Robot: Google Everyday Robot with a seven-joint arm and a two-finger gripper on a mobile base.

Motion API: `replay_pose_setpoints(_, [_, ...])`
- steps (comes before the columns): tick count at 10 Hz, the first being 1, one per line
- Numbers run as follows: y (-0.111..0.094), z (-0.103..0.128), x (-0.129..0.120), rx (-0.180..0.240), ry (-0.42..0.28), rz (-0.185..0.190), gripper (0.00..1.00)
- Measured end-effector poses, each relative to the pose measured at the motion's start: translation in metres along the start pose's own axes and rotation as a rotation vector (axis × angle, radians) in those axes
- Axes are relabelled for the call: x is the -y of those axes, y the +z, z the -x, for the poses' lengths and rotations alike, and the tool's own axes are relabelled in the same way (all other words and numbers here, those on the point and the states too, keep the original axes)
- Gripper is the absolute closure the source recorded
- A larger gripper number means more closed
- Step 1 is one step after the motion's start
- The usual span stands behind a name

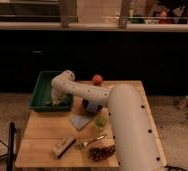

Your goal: Place pepper in table surface

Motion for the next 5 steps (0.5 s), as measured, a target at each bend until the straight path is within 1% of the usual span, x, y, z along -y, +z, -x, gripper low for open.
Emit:
replay_pose_setpoints(2, [-0.020,0.010,0.002,0.001,-0.021,-0.011,1.00])
replay_pose_setpoints(5, [-0.041,0.014,0.005,-0.004,-0.044,-0.032,1.00])
